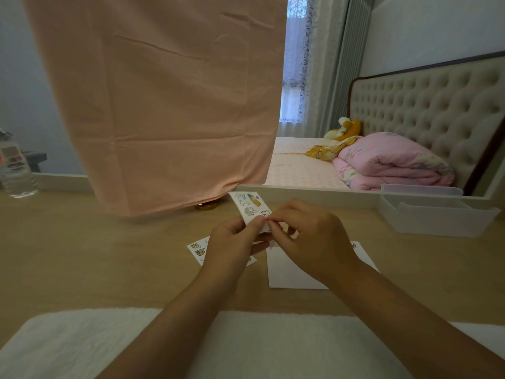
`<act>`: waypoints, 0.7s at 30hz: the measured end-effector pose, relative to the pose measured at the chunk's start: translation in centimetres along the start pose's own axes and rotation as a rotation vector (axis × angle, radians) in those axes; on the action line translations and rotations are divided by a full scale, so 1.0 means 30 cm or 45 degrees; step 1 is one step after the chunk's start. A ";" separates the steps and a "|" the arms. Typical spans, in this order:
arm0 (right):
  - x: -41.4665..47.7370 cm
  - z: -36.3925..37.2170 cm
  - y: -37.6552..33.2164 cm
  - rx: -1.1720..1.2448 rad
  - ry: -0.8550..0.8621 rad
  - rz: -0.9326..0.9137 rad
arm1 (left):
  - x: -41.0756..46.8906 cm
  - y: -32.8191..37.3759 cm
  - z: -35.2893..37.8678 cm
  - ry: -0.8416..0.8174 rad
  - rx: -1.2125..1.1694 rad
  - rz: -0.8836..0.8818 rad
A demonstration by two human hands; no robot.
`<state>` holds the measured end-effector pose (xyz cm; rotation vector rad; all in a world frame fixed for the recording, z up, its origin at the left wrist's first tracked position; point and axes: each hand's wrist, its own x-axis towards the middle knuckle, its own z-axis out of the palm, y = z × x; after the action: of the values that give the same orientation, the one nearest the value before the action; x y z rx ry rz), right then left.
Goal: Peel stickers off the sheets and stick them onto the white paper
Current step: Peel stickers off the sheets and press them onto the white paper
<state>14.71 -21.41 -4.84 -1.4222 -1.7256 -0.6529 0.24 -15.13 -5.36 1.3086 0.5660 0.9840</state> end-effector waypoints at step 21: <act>0.032 -0.020 -0.023 0.548 -0.252 0.862 | 0.015 -0.040 -0.026 0.064 0.524 0.301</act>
<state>14.13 -21.52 -3.65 -1.6450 -1.2842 0.2183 0.14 -14.29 -6.61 1.7504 0.6878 1.1345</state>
